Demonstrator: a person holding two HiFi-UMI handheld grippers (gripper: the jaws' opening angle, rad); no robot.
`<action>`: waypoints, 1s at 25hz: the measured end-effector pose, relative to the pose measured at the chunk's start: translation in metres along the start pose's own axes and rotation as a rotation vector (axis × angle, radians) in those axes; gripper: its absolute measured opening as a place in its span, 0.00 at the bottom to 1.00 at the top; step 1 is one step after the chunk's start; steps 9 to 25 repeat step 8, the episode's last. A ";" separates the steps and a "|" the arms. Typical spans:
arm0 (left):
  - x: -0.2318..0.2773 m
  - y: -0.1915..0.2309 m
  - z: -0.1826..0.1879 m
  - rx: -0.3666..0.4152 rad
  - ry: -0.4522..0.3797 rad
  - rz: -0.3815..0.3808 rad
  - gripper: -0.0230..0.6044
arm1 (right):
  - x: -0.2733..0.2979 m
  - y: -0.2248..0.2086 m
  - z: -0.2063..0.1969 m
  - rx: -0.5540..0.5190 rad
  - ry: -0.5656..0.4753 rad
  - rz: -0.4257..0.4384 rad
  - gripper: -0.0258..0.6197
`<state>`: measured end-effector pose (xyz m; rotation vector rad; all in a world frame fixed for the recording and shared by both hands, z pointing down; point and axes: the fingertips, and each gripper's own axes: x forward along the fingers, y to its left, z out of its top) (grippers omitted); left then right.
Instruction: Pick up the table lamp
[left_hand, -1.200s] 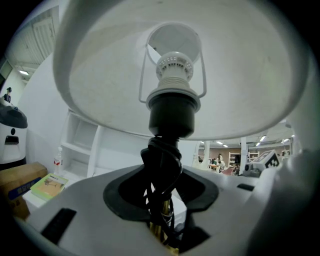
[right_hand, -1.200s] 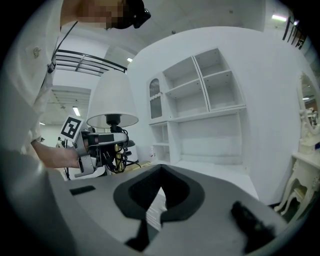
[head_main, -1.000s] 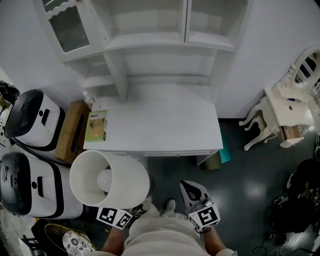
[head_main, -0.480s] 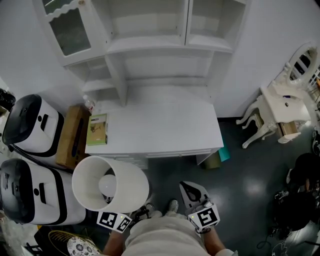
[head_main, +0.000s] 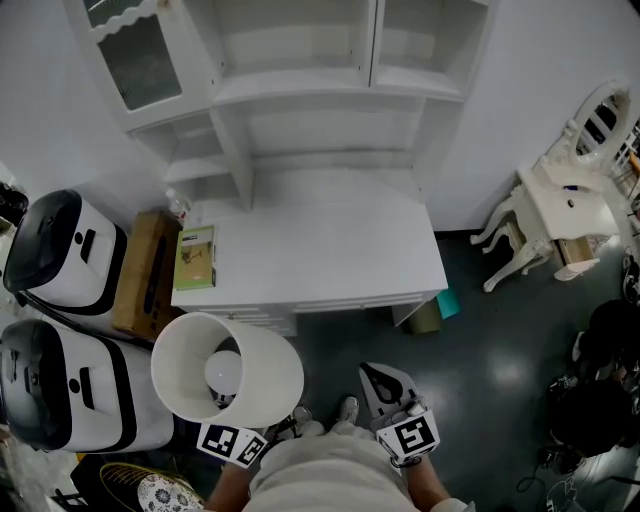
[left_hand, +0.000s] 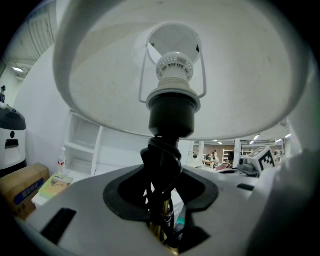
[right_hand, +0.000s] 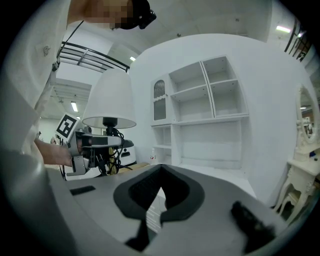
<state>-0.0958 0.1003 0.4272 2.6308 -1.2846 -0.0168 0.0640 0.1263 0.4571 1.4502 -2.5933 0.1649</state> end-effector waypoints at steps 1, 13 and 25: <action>0.001 -0.002 0.000 -0.002 0.000 -0.007 0.31 | -0.002 0.001 -0.001 0.005 0.000 0.001 0.06; 0.006 -0.004 0.004 -0.001 -0.009 -0.023 0.31 | -0.002 -0.003 0.002 0.017 -0.015 0.001 0.06; 0.006 -0.004 0.004 -0.001 -0.009 -0.023 0.31 | -0.002 -0.003 0.002 0.017 -0.015 0.001 0.06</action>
